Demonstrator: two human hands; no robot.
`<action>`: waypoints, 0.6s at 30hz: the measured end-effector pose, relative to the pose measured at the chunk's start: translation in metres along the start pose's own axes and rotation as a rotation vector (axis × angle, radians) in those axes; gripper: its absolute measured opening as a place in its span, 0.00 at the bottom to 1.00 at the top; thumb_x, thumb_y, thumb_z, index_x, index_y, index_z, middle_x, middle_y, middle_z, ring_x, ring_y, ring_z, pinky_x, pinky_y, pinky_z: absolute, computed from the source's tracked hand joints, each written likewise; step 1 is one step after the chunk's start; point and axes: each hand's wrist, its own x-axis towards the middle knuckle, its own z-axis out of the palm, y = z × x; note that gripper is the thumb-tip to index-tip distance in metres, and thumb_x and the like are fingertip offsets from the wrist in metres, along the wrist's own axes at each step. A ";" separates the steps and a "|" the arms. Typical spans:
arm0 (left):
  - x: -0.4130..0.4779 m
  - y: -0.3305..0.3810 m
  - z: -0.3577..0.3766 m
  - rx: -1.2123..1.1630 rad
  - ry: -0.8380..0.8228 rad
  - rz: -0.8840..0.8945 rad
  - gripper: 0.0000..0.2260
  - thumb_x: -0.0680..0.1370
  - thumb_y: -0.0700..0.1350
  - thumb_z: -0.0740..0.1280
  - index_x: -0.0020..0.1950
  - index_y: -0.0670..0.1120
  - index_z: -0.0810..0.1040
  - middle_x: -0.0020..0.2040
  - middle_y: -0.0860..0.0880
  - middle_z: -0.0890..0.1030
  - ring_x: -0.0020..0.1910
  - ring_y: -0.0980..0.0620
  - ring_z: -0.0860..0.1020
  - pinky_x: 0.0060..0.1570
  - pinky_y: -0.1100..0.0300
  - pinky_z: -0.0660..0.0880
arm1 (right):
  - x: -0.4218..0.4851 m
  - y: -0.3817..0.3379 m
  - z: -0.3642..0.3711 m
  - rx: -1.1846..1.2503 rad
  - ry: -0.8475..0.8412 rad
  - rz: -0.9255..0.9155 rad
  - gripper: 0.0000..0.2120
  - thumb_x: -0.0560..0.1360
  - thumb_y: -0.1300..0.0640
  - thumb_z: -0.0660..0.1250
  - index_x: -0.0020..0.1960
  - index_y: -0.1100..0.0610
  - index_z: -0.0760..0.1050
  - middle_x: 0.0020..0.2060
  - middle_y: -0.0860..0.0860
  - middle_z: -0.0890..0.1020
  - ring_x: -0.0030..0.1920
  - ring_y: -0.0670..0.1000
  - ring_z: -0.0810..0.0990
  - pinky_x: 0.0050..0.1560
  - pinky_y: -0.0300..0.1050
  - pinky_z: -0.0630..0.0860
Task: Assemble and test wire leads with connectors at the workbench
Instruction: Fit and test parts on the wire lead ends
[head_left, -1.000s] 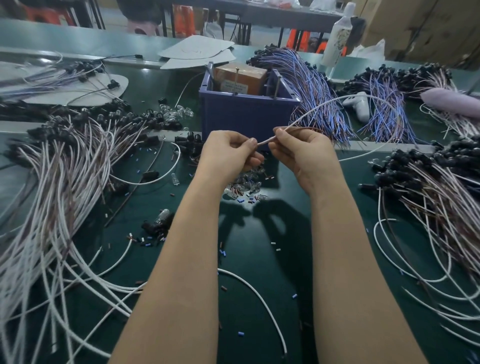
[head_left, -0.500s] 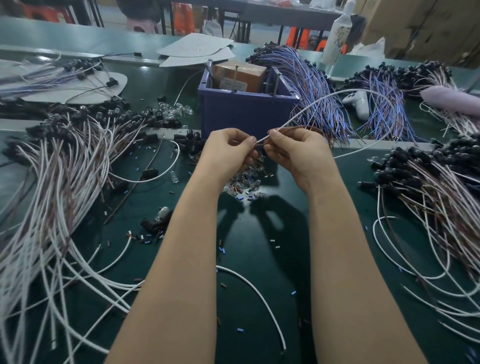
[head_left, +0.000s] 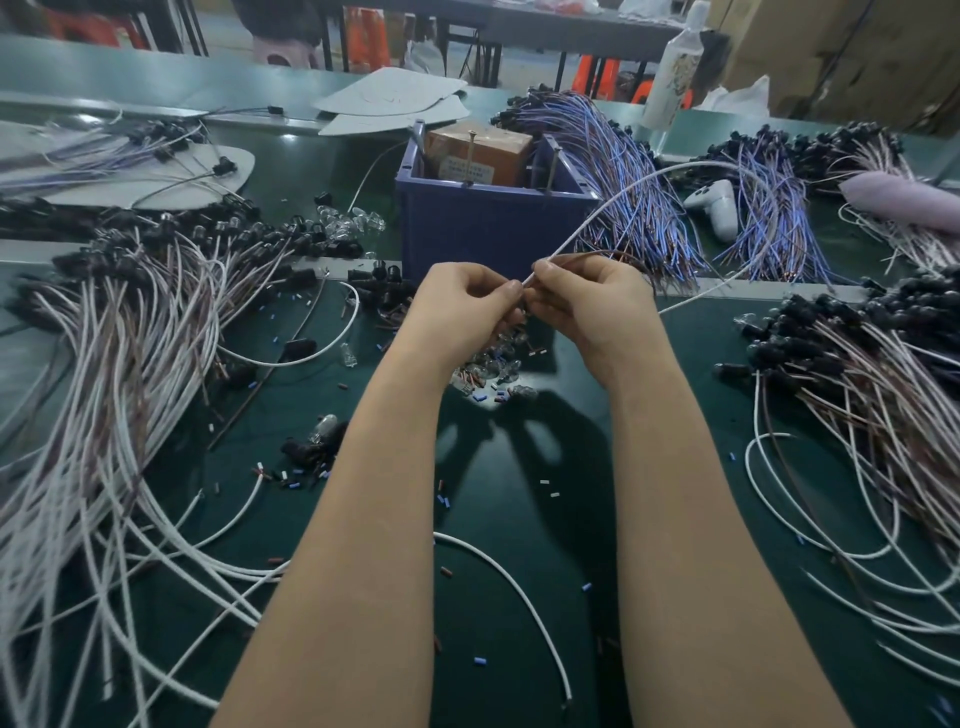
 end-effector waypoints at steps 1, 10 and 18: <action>0.001 -0.001 0.000 0.028 0.003 0.007 0.07 0.79 0.41 0.65 0.41 0.45 0.78 0.30 0.51 0.78 0.22 0.63 0.71 0.27 0.68 0.68 | 0.000 0.000 -0.001 0.008 -0.008 0.005 0.08 0.76 0.67 0.65 0.39 0.60 0.75 0.28 0.51 0.80 0.28 0.45 0.80 0.32 0.34 0.77; 0.007 -0.004 -0.019 0.296 0.190 -0.053 0.10 0.76 0.42 0.65 0.35 0.43 0.79 0.33 0.47 0.79 0.33 0.48 0.73 0.40 0.58 0.71 | 0.007 -0.002 -0.020 0.236 0.264 -0.062 0.08 0.76 0.68 0.66 0.39 0.61 0.73 0.29 0.52 0.80 0.27 0.43 0.79 0.34 0.33 0.78; -0.003 0.009 -0.011 0.431 -0.007 0.017 0.14 0.80 0.50 0.61 0.62 0.48 0.78 0.54 0.51 0.79 0.56 0.50 0.76 0.56 0.60 0.71 | 0.007 -0.004 0.005 0.537 0.207 0.014 0.07 0.75 0.69 0.66 0.40 0.61 0.73 0.26 0.52 0.82 0.29 0.47 0.82 0.34 0.36 0.80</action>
